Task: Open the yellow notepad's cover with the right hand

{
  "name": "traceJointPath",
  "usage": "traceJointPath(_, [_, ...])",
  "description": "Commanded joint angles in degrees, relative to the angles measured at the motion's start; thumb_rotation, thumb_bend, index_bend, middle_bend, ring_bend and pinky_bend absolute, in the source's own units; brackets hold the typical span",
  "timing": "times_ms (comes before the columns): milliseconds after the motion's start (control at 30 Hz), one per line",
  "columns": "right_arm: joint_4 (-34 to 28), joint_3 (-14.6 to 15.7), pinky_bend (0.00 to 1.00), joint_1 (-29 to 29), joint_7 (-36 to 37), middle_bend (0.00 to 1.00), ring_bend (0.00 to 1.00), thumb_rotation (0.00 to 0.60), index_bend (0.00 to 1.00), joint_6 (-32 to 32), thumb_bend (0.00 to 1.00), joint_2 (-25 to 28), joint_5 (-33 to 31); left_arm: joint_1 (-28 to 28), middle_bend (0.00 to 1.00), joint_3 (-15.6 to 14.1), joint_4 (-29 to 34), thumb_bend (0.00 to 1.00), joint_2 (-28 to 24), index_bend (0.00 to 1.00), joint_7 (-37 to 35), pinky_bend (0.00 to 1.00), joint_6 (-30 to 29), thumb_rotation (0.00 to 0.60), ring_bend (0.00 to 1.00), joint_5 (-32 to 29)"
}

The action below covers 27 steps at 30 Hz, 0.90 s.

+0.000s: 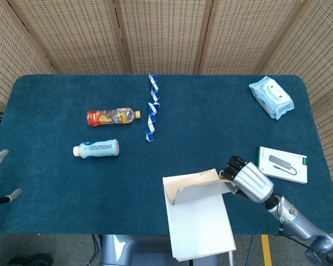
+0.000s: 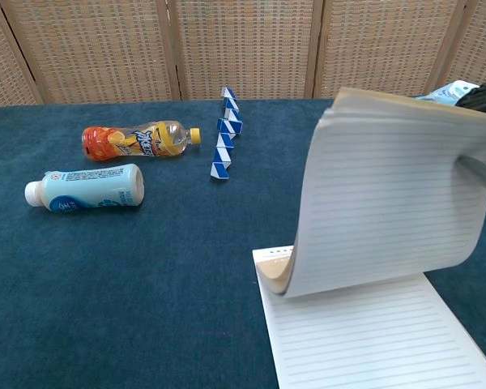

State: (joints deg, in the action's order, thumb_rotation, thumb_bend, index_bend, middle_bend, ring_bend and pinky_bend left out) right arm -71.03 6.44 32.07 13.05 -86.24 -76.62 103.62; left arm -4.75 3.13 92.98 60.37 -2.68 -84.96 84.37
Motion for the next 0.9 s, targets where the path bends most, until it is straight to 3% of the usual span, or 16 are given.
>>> traceJointPath(33, [-14.92, -7.59, 0.32, 7.5, -1.11, 0.61, 0.45, 0.6, 0.65, 21.43, 0.67, 8.33, -17.51, -0.47, 0.0, 0.13, 0.03, 0.0, -0.21, 0.0, -0.32, 0.0, 1.06, 0.6, 0.0, -0.57])
traceJointPath(233, [-15.34, -15.09, 0.32, 12.31, -8.08, 0.61, 0.45, 0.6, 0.65, 32.78, 0.67, 6.26, -35.04, -1.52, 0.0, 0.6, -0.19, 0.0, -0.19, 0.0, -0.27, 0.0, 3.57, 0.6, 0.0, -2.41])
traceJointPath(367, [-10.77, -18.89, 0.32, 15.19, -10.68, 0.61, 0.45, 0.6, 0.65, 37.77, 0.67, 1.94, -45.58, -2.38, 0.0, 1.38, -0.49, 0.0, -0.02, 0.0, -0.1, 0.0, 4.98, 0.6, 0.0, -3.95])
traceJointPath(533, [-1.63, -21.32, 0.32, 18.32, -13.3, 0.58, 0.44, 0.6, 0.65, 41.4, 0.64, -3.42, -53.41, -2.64, 0.0, 2.26, -0.96, 0.0, 0.91, 0.0, 1.22, 0.0, 4.52, 0.6, 0.0, -5.1])
traceJointPath(600, [1.85, -21.94, 0.3, 19.19, -13.44, 0.43, 0.36, 0.6, 0.54, 42.83, 0.42, -5.49, -55.29, -2.82, 0.0, 2.49, -1.12, 0.0, 1.21, 0.0, 1.8, 0.0, 4.75, 0.6, 0.0, -5.7])
traceJointPath(667, [3.53, -22.03, 0.17, 19.53, -13.35, 0.11, 0.1, 0.6, 0.16, 43.83, 0.06, -6.41, -55.92, -2.96, 0.0, 2.54, -1.22, 0.0, 1.37, 0.0, 2.12, 0.0, 5.09, 0.6, 0.0, -6.07])
traceJointPath(733, [6.73, -21.54, 0.06, 20.01, -13.39, 0.0, 0.0, 0.6, 0.0, 46.17, 0.0, -8.18, -56.77, -3.44, 0.0, 2.64, -1.53, 0.0, 1.7, 0.0, 2.82, 0.0, 6.26, 0.6, 0.0, -6.99])
traceJointPath(833, [10.14, -22.4, 0.03, 19.84, -11.6, 0.0, 0.0, 0.6, 0.0, 45.31, 0.0, -11.09, -56.22, -4.05, 0.0, 2.74, -1.77, 0.0, 2.19, 0.0, 4.05, 0.0, 7.39, 0.6, 0.0, -7.82])
traceJointPath(900, [11.95, -23.44, 0.03, 18.79, -7.99, 0.0, 0.0, 0.6, 0.0, 41.51, 0.0, -12.89, -52.49, -4.15, 0.0, 2.48, -1.56, 0.0, 2.4, 0.0, 4.62, 0.0, 7.58, 0.6, 0.0, -7.66])
